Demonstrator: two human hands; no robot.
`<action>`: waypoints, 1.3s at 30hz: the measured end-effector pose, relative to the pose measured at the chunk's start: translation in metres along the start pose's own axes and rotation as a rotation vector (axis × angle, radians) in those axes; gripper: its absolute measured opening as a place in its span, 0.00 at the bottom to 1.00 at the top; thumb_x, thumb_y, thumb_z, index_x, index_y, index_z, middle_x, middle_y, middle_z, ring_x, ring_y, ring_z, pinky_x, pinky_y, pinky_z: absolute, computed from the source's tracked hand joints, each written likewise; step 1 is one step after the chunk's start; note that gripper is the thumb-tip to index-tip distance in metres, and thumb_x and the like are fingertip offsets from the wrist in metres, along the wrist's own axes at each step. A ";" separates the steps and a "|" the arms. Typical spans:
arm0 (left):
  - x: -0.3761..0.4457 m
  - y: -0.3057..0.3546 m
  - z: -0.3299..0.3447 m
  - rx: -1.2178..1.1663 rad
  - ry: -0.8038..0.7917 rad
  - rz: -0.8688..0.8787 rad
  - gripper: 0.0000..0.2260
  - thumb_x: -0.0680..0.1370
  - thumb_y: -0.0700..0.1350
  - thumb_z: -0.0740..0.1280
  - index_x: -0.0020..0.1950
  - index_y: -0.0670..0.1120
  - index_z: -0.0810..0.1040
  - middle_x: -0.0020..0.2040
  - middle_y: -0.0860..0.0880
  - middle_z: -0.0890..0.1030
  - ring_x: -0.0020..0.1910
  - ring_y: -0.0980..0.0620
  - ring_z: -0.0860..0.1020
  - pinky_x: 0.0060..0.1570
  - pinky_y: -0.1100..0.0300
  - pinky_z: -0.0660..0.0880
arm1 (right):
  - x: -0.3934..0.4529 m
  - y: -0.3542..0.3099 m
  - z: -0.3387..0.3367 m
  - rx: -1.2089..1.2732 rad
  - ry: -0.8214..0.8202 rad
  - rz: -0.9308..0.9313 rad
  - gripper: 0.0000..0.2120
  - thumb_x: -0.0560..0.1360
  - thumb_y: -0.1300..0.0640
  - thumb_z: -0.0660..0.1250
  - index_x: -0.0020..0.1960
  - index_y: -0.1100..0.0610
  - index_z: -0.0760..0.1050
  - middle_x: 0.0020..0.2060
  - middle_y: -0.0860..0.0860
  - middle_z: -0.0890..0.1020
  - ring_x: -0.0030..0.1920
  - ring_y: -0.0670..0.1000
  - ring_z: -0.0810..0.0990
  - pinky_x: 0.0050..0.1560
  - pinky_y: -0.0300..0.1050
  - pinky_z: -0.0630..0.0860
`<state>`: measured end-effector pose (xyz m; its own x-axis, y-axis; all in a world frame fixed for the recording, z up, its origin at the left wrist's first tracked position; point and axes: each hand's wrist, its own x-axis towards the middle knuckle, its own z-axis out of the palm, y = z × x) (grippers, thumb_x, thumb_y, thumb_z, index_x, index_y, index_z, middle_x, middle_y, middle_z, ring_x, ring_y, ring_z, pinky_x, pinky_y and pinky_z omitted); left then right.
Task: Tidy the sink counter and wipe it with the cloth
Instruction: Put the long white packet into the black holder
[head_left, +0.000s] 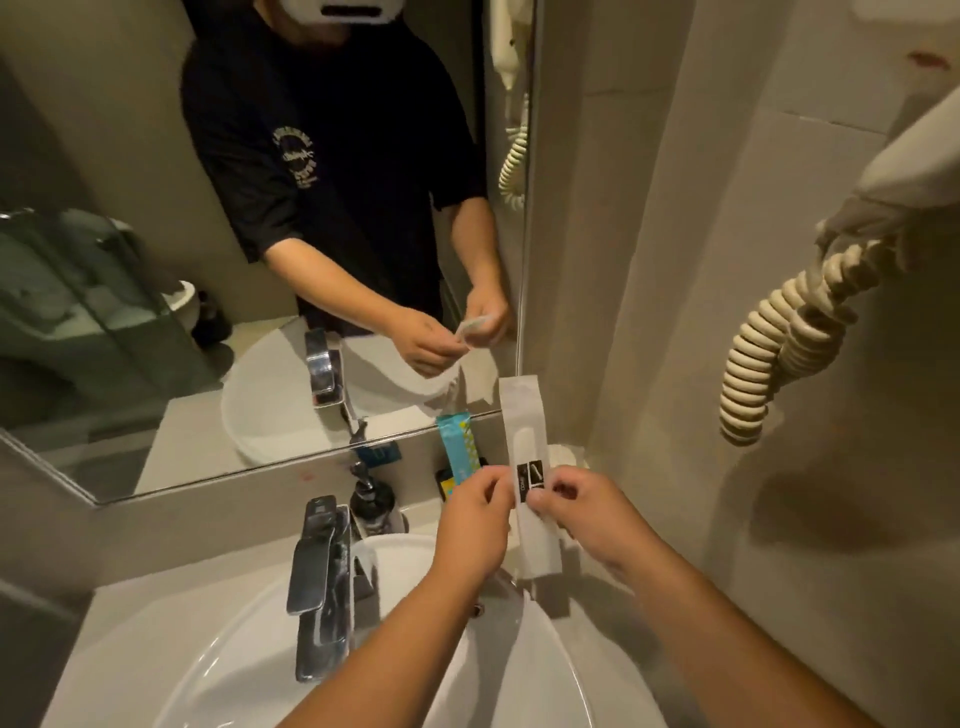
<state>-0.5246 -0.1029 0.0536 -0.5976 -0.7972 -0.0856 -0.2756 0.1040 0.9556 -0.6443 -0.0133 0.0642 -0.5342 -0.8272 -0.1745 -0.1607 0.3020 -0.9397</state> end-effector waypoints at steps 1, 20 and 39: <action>0.003 0.005 -0.008 -0.010 0.039 0.005 0.09 0.79 0.48 0.62 0.45 0.52 0.82 0.40 0.53 0.83 0.41 0.49 0.82 0.44 0.45 0.80 | 0.011 -0.008 0.003 -0.007 0.003 -0.028 0.11 0.72 0.59 0.71 0.33 0.56 0.74 0.26 0.45 0.73 0.29 0.44 0.69 0.32 0.40 0.65; 0.061 -0.056 -0.025 0.305 0.373 -0.142 0.07 0.79 0.48 0.63 0.45 0.51 0.79 0.42 0.51 0.81 0.41 0.52 0.78 0.43 0.52 0.78 | 0.106 0.021 0.064 -0.463 -0.093 -0.167 0.12 0.75 0.52 0.67 0.34 0.50 0.75 0.37 0.48 0.76 0.39 0.52 0.76 0.40 0.47 0.72; 0.067 -0.089 -0.016 0.611 0.269 -0.216 0.09 0.80 0.49 0.61 0.52 0.51 0.81 0.54 0.48 0.76 0.45 0.49 0.77 0.46 0.55 0.76 | 0.107 0.053 0.080 -0.802 0.026 -0.026 0.10 0.77 0.49 0.65 0.48 0.51 0.83 0.57 0.52 0.74 0.55 0.54 0.72 0.52 0.49 0.75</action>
<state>-0.5284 -0.1746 -0.0325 -0.2968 -0.9489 -0.1075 -0.7881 0.1798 0.5888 -0.6439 -0.1236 -0.0276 -0.5400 -0.8301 -0.1393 -0.7155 0.5398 -0.4434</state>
